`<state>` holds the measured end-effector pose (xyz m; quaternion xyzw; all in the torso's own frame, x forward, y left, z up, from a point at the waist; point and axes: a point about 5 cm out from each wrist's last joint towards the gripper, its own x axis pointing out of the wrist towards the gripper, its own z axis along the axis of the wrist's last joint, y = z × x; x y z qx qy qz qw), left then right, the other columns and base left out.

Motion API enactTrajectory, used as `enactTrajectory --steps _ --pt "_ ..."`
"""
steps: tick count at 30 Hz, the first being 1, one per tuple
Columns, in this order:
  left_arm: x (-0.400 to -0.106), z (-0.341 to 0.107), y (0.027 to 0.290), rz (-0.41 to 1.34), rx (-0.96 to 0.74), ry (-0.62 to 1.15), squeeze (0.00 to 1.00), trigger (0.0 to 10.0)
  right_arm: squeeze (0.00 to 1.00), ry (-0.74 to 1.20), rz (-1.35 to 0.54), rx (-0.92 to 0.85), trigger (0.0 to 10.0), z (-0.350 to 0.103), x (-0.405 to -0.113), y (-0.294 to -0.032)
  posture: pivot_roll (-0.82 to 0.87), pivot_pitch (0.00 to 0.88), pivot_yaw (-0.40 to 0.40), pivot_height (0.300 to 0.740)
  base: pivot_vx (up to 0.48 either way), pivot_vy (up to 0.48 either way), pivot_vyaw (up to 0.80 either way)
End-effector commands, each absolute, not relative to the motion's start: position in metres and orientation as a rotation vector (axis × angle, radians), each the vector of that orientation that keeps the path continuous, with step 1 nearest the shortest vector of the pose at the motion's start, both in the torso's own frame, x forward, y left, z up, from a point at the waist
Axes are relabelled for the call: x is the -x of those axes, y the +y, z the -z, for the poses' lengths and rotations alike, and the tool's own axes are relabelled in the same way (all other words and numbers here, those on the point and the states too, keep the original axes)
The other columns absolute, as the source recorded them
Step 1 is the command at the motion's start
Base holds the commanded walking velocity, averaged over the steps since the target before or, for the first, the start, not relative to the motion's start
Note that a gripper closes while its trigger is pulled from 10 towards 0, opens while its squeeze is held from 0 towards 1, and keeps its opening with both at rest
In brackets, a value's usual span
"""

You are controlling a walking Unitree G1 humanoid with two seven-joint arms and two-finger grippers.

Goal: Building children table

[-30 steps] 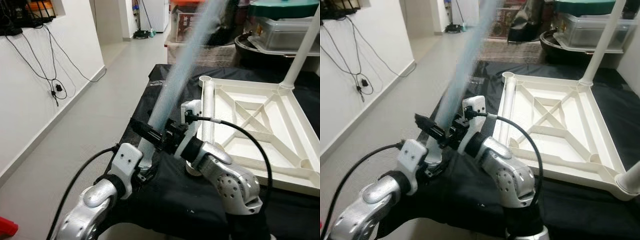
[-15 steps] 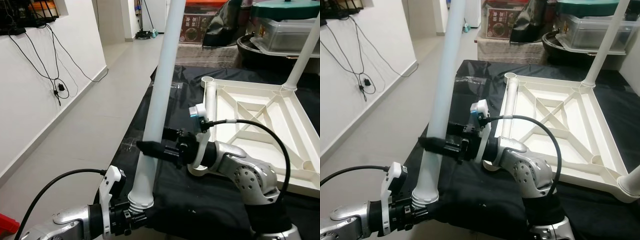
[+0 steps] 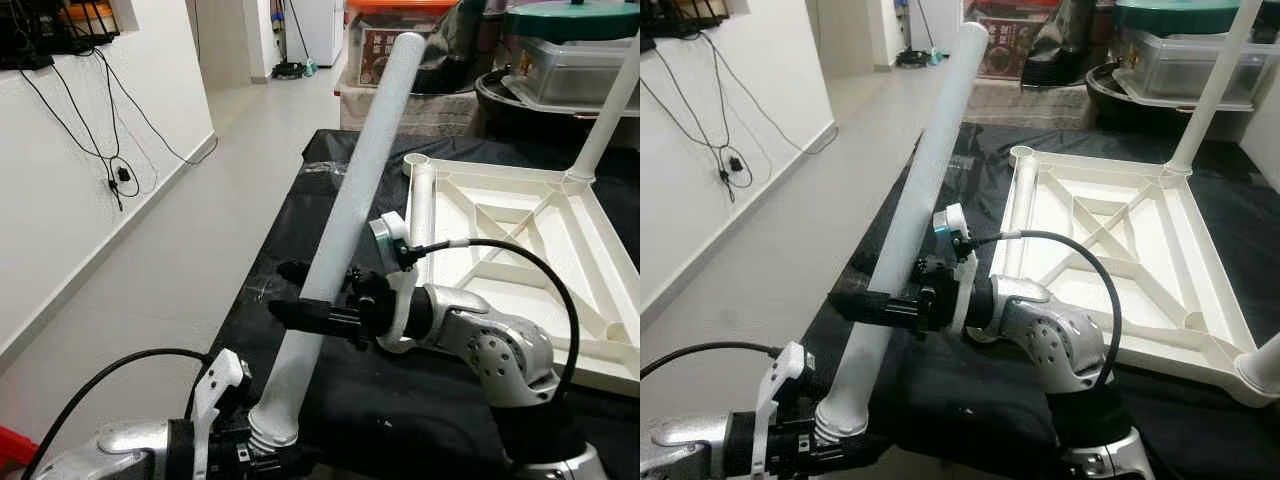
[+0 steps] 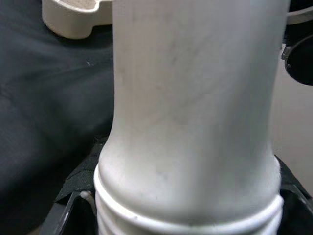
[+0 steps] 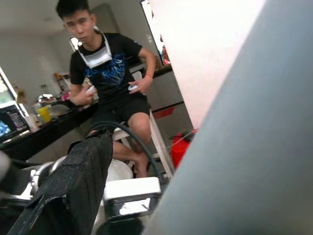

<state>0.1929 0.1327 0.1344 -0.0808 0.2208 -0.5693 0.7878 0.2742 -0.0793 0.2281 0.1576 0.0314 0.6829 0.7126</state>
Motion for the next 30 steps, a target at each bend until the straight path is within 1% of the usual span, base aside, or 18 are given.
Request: enactTrajectory --steps 1,8,13,30 --pt "-0.196 -0.133 0.133 1.232 0.142 0.474 0.00 10.0 0.00 0.078 -1.562 -0.346 10.0 -0.230 -0.269 -0.074 0.10 0.043 0.002 0.740 0.000 0.000 0.00" --pt "-0.200 -0.133 0.129 1.243 0.133 0.460 0.00 10.0 0.00 0.079 -1.567 -0.353 10.0 -0.230 -0.269 -0.073 0.10 0.043 0.002 0.740 0.000 0.000 0.00" --pt "-0.203 -0.131 0.120 1.274 0.111 0.444 0.00 10.0 0.00 0.070 -1.555 -0.371 10.0 -0.231 -0.268 -0.070 0.09 0.040 0.004 0.740 0.000 0.000 0.00" --pt "-0.213 -0.132 0.113 1.288 0.099 0.411 0.00 10.0 0.00 0.067 -1.546 -0.374 10.0 -0.230 -0.266 -0.066 0.08 0.028 0.007 0.740 0.000 0.000 0.00"
